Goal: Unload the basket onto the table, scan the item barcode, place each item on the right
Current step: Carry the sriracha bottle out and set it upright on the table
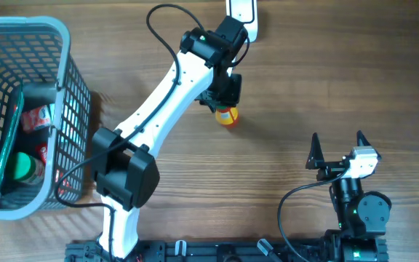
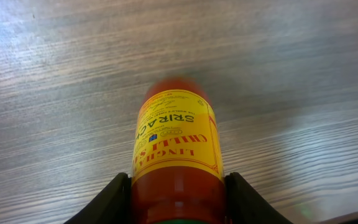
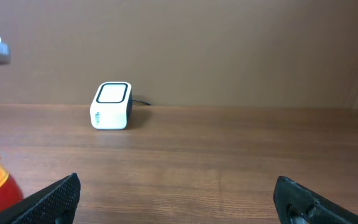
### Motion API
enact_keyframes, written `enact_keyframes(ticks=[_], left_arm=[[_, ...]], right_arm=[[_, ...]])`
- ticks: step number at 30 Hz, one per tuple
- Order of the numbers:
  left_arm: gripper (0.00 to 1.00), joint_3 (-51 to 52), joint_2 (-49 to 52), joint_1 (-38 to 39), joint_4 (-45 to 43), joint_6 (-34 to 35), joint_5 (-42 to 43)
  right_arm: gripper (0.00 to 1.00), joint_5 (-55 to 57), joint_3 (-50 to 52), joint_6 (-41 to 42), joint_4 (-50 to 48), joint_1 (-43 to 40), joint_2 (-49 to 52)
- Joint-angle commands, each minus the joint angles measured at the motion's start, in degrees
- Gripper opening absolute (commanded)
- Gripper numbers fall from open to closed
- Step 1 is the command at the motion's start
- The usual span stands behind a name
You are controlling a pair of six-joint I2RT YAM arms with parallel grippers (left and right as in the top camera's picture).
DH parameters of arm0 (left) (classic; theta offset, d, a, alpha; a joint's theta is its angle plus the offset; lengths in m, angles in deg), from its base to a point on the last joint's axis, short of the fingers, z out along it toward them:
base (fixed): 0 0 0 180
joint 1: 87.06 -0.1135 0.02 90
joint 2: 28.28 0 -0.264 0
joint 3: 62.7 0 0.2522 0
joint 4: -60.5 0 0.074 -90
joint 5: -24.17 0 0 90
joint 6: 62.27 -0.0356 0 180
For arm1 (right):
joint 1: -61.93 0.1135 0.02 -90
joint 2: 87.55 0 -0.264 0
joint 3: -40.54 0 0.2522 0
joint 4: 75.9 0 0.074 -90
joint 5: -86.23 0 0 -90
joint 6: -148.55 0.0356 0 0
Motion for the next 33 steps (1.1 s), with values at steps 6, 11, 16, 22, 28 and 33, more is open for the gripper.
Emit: enact_keyframes(ticks=[6, 11, 16, 22, 28, 33], left_arm=[[0.31, 1.5, 2.6, 0.2, 0.6, -6.5, -6.1], [0.87, 1.5, 2.6, 0.2, 1.9, -6.5, -8.4], [1.00, -1.4, 2.3, 0.2, 4.7, -6.5, -8.4], [1.00, -14.3, -0.5, -0.1, 13.0, -5.5, -8.5], [1.00, -31.8, -10.1, -5.8, 15.6, 6.4, -19.8], [1.00, -31.8, -17.5, -16.0, 19.0, 17.7, -24.7]], right_arm=[[1.00, 0.8, 0.1, -1.0, -0.1, 0.2, -0.1], [1.00, 0.8, 0.1, -1.0, -0.1, 0.2, -0.1], [1.00, 0.8, 0.1, -1.0, -0.1, 0.2, -0.1], [1.00, 0.8, 0.1, -1.0, -0.1, 0.2, -0.1], [1.00, 0.8, 0.1, -1.0, -0.1, 0.2, -0.1], [1.00, 0.8, 0.1, -1.0, -0.1, 0.2, -0.1]])
